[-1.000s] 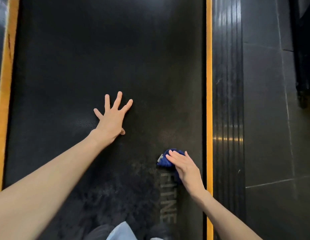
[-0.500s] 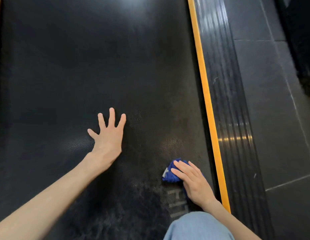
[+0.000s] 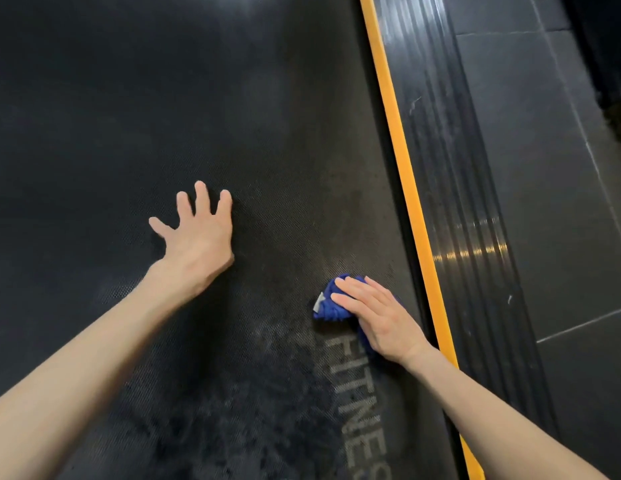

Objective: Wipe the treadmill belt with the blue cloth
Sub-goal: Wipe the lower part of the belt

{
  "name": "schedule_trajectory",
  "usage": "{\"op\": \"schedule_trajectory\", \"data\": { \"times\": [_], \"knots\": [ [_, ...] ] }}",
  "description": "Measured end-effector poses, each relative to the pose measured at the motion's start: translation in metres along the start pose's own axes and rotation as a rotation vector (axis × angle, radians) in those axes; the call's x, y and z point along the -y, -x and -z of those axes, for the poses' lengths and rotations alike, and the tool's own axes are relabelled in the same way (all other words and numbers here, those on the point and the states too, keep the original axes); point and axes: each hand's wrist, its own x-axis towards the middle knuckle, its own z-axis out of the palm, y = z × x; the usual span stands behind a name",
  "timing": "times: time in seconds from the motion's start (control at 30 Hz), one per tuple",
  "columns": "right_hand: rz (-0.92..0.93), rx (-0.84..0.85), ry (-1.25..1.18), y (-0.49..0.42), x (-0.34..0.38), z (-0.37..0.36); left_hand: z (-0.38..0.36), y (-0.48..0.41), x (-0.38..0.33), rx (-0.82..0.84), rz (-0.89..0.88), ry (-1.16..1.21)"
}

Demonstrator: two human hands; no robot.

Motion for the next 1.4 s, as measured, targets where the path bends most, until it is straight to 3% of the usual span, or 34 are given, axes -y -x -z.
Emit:
{"op": "schedule_trajectory", "data": {
  "times": [0.23,0.43,0.63,0.83,0.9,0.97,1.07,1.17,1.33,1.4],
  "knots": [
    [-0.057,-0.012,-0.069,-0.002,0.003,-0.001,-0.003,0.034,-0.041,0.071,-0.054,-0.058],
    [-0.423,-0.060,-0.223,0.011,0.056,0.006,-0.036,0.095,-0.058,0.070,-0.055,-0.094],
    [-0.559,0.065,-0.298,0.063,0.087,0.015,-0.084,0.182,-0.060,0.047,0.024,-0.098],
    [-0.654,0.323,-0.127,0.126,0.123,0.015,-0.122,0.277,-0.052,0.144,0.119,0.022],
    [-0.614,0.238,-0.136,0.126,0.124,0.020,-0.128,0.297,-0.049,0.176,0.136,0.036],
    [-0.511,0.039,-0.055,0.116,0.123,0.024,-0.136,0.305,-0.042,0.168,0.135,0.037],
    [-0.447,-0.090,0.001,0.102,0.115,0.026,-0.156,0.300,-0.034,0.079,0.137,0.053],
    [-0.533,-0.098,-0.062,0.107,0.109,-0.003,-0.182,0.284,-0.021,-0.062,0.169,-0.031],
    [-0.471,-0.409,-0.017,0.081,0.090,-0.062,-0.203,0.238,0.033,-0.678,-0.006,-0.132],
    [-0.433,-0.442,0.014,0.046,0.068,-0.058,-0.206,0.223,0.043,-0.810,-0.040,-0.104]
  ]
}}
